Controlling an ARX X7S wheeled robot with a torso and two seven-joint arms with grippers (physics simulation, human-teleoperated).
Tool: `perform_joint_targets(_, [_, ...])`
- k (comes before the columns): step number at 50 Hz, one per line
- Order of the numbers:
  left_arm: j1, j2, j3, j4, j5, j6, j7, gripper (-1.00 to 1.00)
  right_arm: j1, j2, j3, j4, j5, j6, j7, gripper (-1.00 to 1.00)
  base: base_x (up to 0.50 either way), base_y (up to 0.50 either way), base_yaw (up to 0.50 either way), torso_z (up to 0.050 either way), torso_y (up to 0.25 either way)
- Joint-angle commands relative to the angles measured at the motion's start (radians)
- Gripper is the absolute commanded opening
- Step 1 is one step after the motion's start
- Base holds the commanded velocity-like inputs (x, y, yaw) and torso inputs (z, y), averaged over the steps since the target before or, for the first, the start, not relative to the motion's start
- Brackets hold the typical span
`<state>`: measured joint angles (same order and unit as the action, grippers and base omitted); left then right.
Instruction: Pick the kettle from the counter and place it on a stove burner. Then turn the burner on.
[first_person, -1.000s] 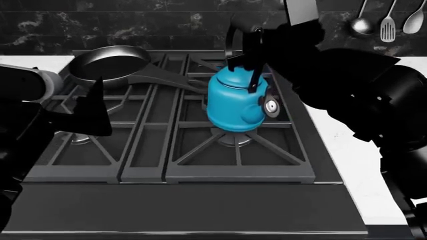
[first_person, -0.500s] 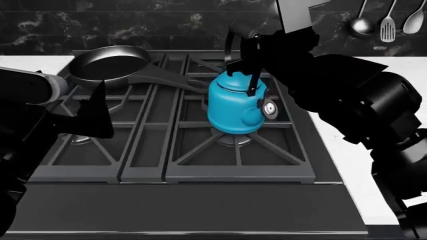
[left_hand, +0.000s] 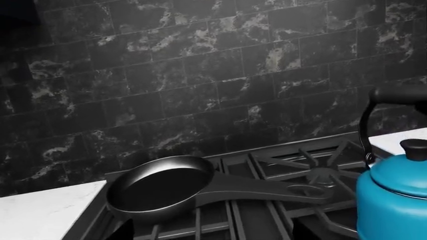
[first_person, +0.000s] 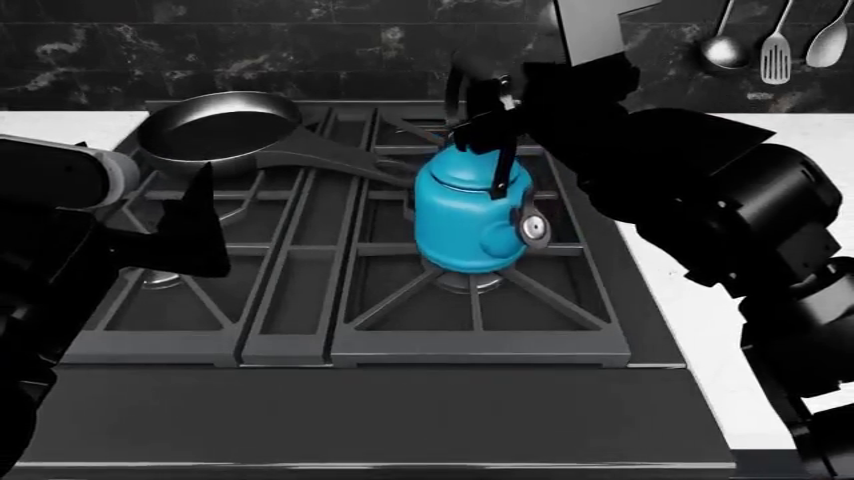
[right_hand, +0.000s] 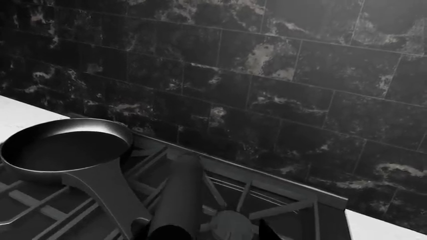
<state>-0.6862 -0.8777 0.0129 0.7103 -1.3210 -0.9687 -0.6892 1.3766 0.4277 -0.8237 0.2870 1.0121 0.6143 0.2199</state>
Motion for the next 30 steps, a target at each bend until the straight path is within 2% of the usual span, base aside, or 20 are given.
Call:
perform_joint_targets(1, [-0.005,0.002,0.007,-0.001,0.001,0.003,-0.002,1.0,0.001,0.011,0.01,-0.018,-0.009,0.007,0.007,1.0,0.0,0.0,0.0,0.0,0.0])
perform_joint_targets(30, [-0.016,-0.017,-0.004,0.011,-0.037,0.005,-0.024,1.0,-0.02,0.064,0.069,-0.133,0.089,0.037,0.032,1.0,0.0,0.0,0.0,0.0,0.0])
